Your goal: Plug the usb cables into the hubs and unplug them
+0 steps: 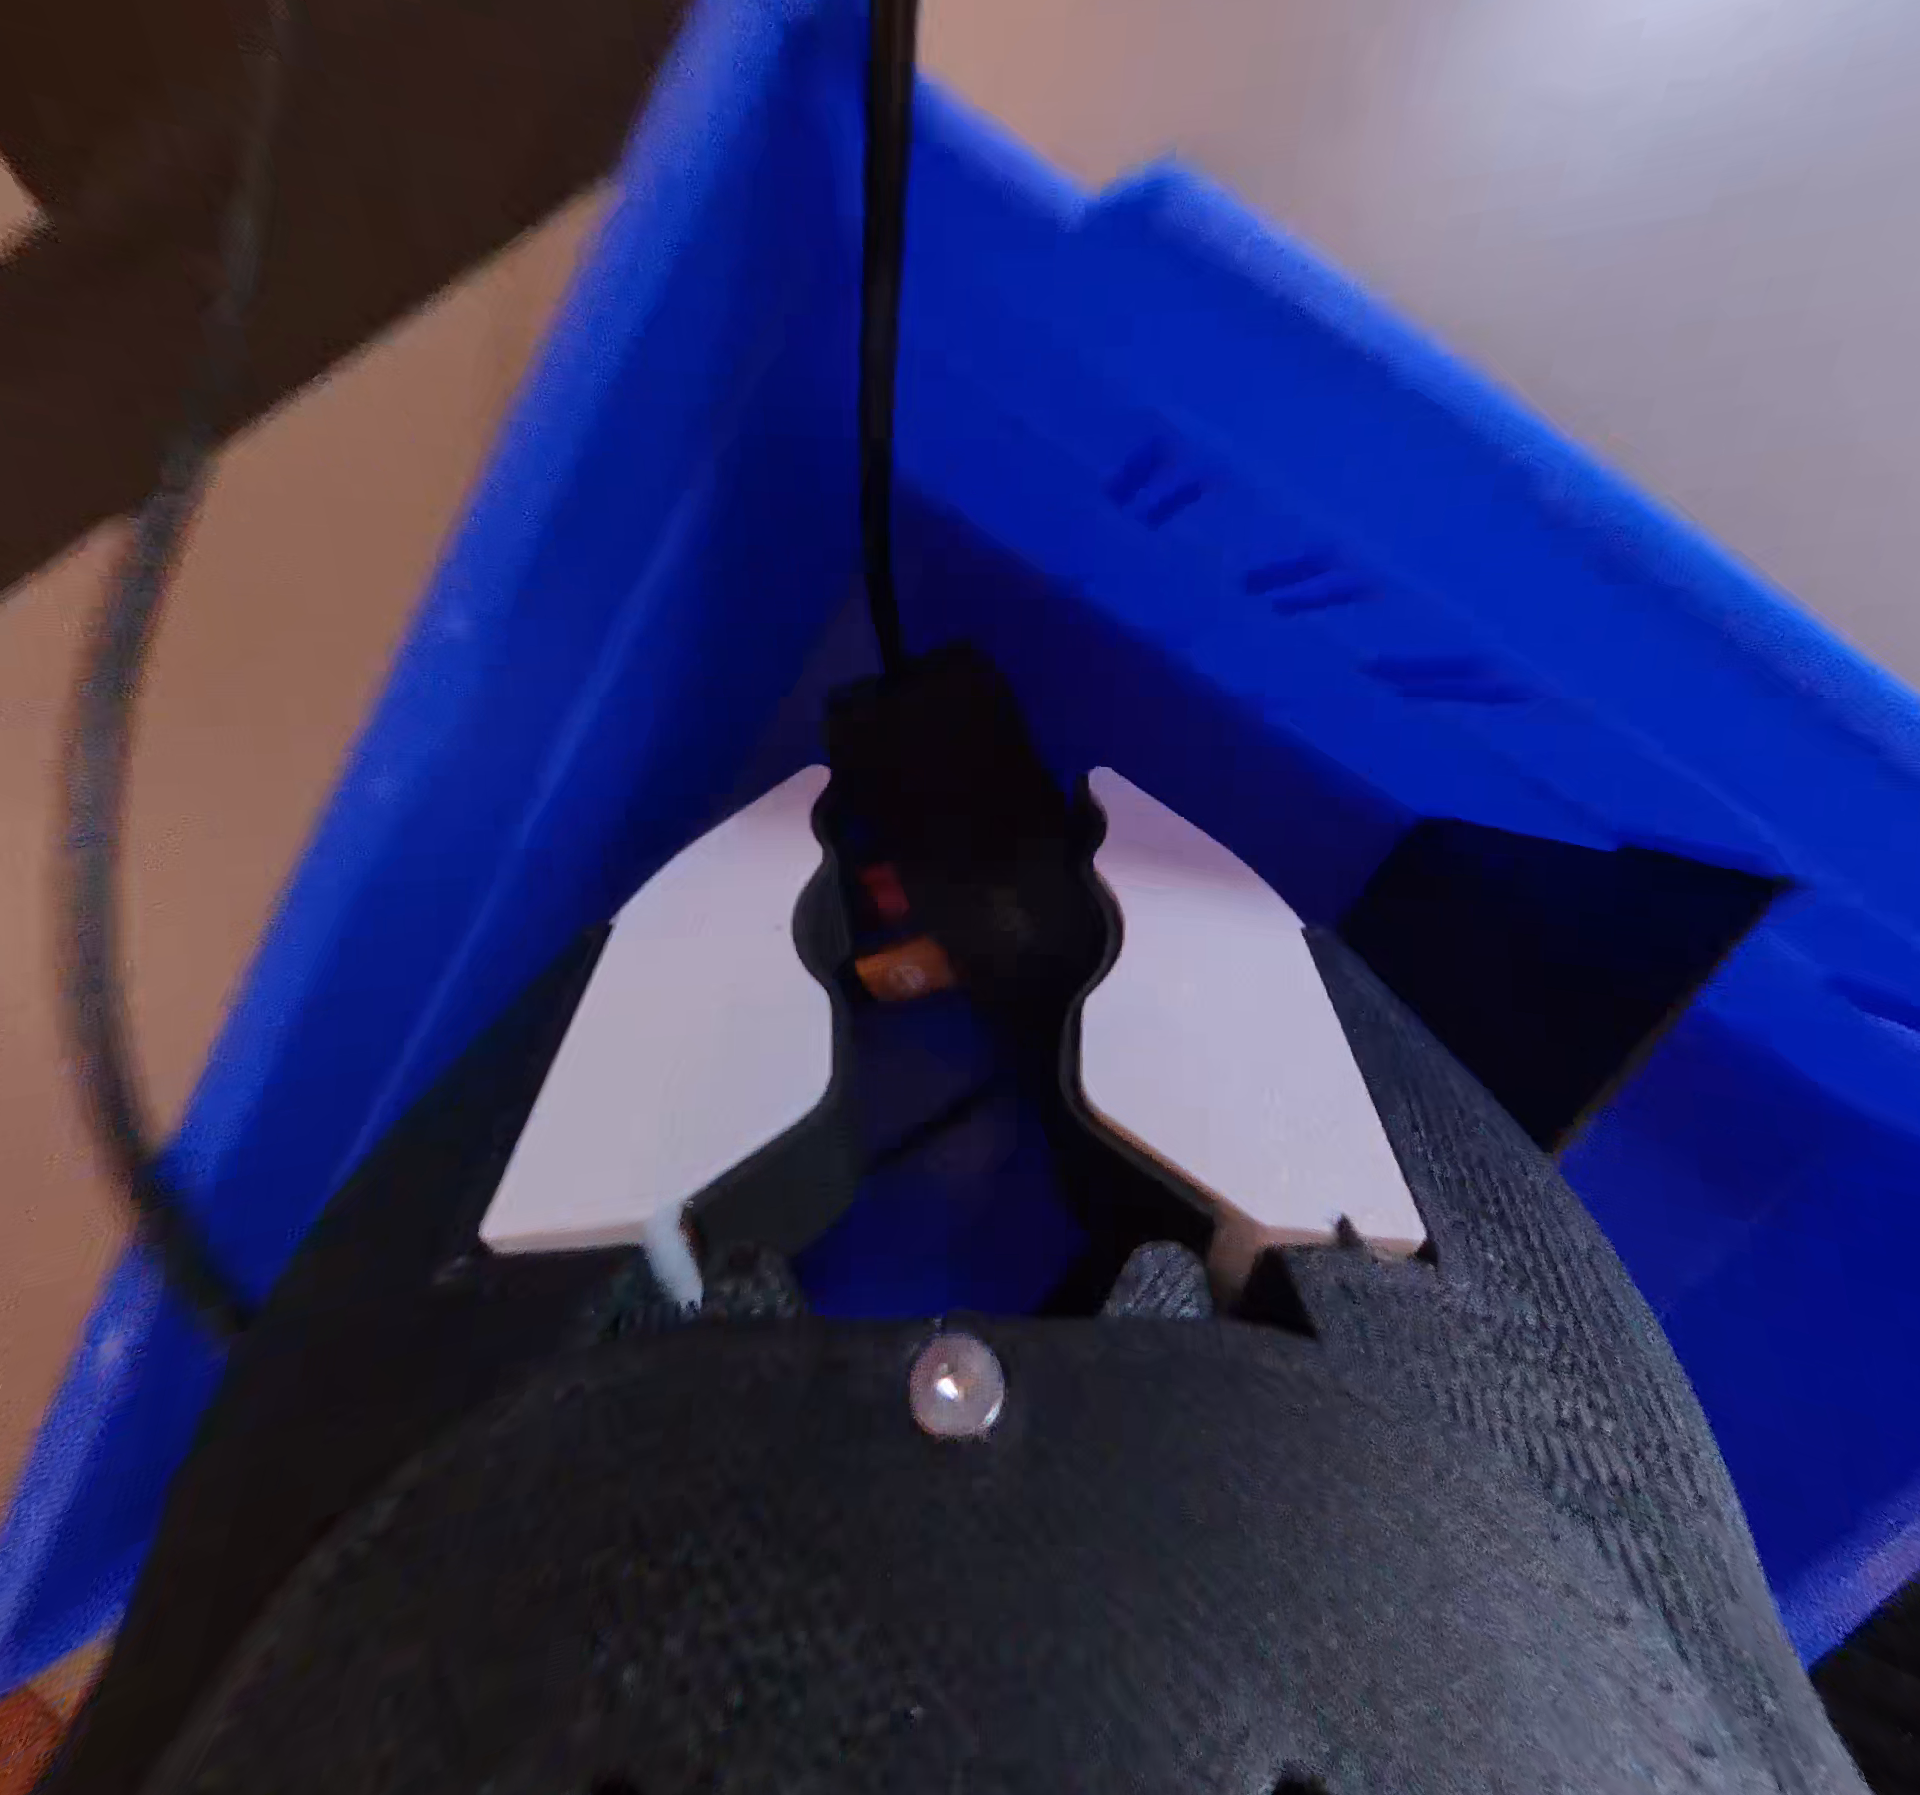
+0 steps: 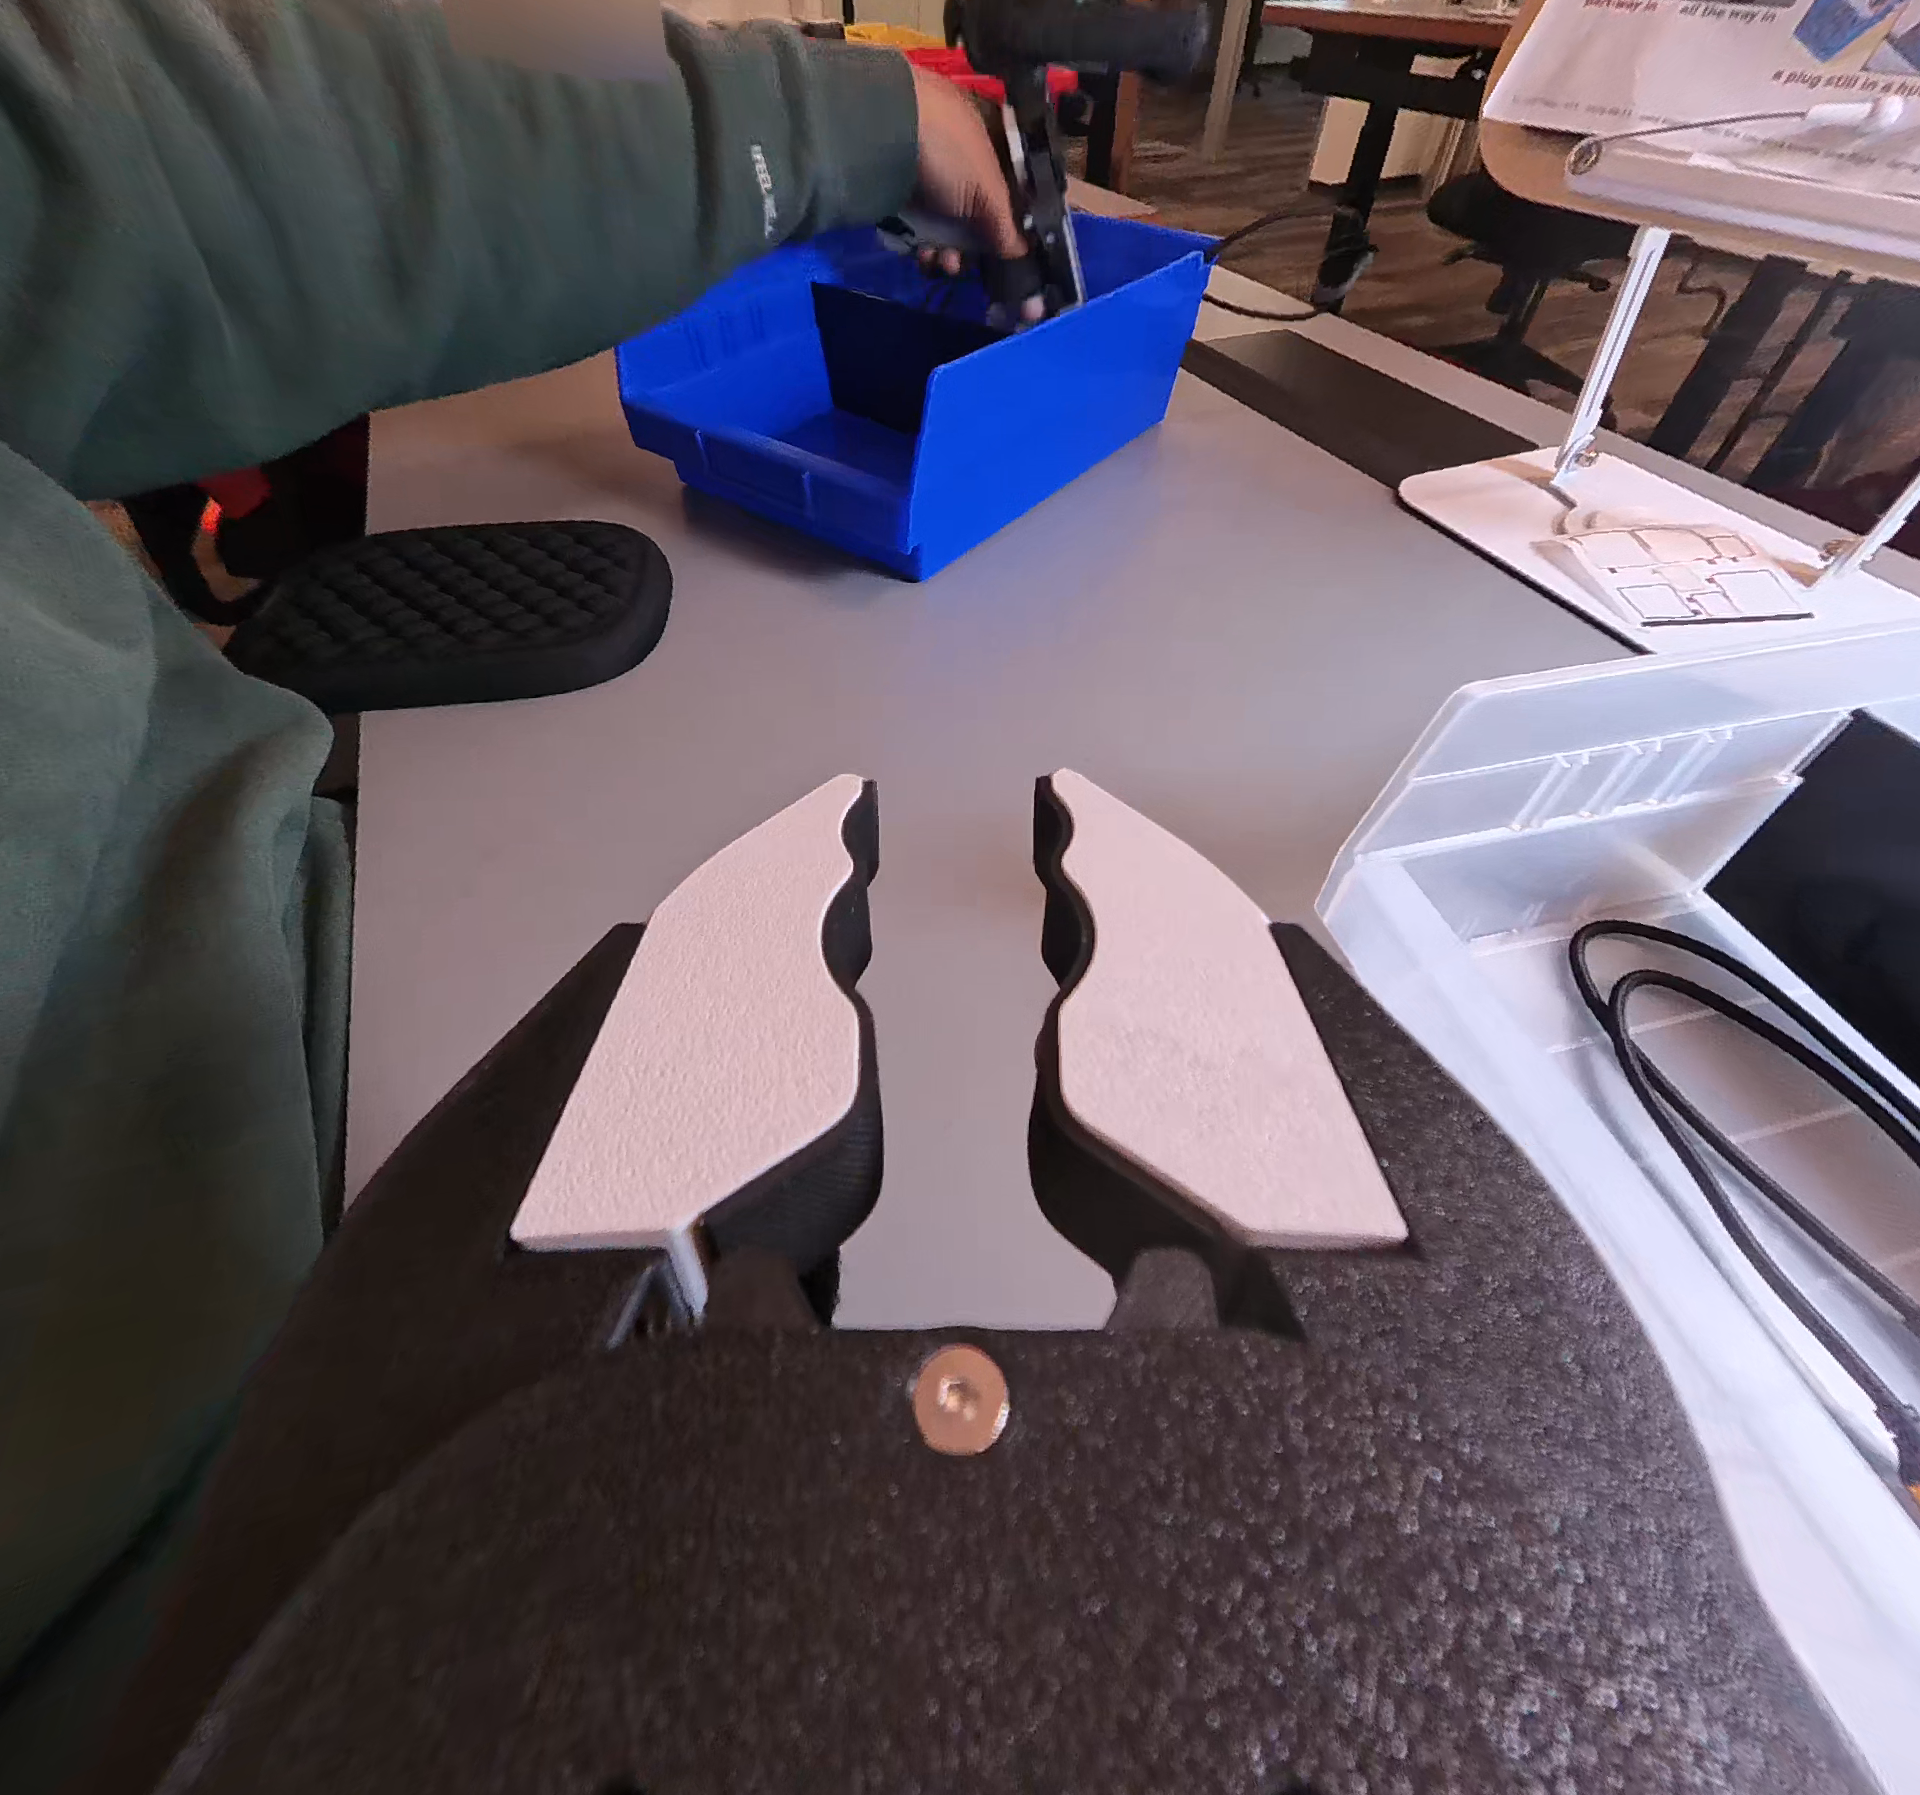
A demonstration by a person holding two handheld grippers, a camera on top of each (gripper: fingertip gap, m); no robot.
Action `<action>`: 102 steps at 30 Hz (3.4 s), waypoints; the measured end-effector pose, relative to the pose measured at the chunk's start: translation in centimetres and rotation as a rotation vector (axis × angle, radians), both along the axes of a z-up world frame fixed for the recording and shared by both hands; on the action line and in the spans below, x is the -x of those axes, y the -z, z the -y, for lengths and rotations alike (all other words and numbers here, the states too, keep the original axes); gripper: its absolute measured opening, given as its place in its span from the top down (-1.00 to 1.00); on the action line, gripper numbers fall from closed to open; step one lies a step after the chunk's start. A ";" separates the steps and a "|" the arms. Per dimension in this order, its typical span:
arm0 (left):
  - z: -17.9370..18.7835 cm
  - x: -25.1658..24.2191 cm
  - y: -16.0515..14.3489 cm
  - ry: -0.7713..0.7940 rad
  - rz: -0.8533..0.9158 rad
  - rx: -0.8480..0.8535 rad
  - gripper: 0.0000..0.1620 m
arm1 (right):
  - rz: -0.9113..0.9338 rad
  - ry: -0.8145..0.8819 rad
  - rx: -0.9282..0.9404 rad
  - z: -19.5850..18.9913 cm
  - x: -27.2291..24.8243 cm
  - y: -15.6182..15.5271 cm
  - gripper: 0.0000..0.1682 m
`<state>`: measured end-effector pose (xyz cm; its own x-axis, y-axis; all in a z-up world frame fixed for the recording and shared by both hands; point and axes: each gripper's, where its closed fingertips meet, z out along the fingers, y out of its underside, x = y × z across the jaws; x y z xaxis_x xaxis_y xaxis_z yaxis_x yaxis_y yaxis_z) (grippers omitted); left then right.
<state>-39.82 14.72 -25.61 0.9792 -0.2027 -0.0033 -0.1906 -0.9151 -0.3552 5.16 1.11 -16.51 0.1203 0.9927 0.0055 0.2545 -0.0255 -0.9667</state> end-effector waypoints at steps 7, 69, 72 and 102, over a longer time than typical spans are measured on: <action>0.5 -2.9 -15.6 0.108 0.062 -0.505 0.53 | 0.001 -0.021 -0.041 0.7 1.7 -0.9 0.66; 16.7 -33.8 -6.1 0.989 0.336 -0.500 0.90 | 0.006 -0.492 -0.056 2.4 8.8 0.8 0.86; 16.0 -30.0 -7.4 0.867 0.423 -0.582 0.90 | -0.128 -0.410 -0.004 -0.8 5.1 -2.7 0.86; 15.9 -37.4 -7.5 1.018 0.296 -0.657 0.90 | -0.056 -0.486 -0.081 2.8 8.2 -1.8 0.87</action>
